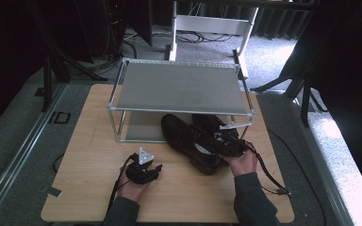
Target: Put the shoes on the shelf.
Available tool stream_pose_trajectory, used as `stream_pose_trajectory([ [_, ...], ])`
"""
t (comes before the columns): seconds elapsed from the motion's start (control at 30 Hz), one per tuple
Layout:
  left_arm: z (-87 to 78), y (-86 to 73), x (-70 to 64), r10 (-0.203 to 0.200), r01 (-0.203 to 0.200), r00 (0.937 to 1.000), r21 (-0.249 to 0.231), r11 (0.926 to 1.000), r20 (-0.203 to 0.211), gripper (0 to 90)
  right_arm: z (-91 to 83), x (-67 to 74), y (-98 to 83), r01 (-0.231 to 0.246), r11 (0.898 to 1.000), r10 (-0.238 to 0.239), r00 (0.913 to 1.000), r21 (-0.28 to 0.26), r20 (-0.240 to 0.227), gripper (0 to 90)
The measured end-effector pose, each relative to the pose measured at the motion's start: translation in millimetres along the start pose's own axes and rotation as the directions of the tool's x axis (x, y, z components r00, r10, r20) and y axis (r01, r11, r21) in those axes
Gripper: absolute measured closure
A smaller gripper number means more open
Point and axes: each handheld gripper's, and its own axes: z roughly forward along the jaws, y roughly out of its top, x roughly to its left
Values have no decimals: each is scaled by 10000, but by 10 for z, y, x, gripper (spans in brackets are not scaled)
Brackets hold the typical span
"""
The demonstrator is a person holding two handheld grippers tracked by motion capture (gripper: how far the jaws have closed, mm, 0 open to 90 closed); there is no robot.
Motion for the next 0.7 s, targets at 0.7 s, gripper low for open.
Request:
stream_pose_trajectory([
  [0.7, -33, 213, -37, 224, -223, 9997, -438, 9988, 29, 551, 218, 33, 218, -596, 9980, 596, 9982, -228, 15, 806],
])
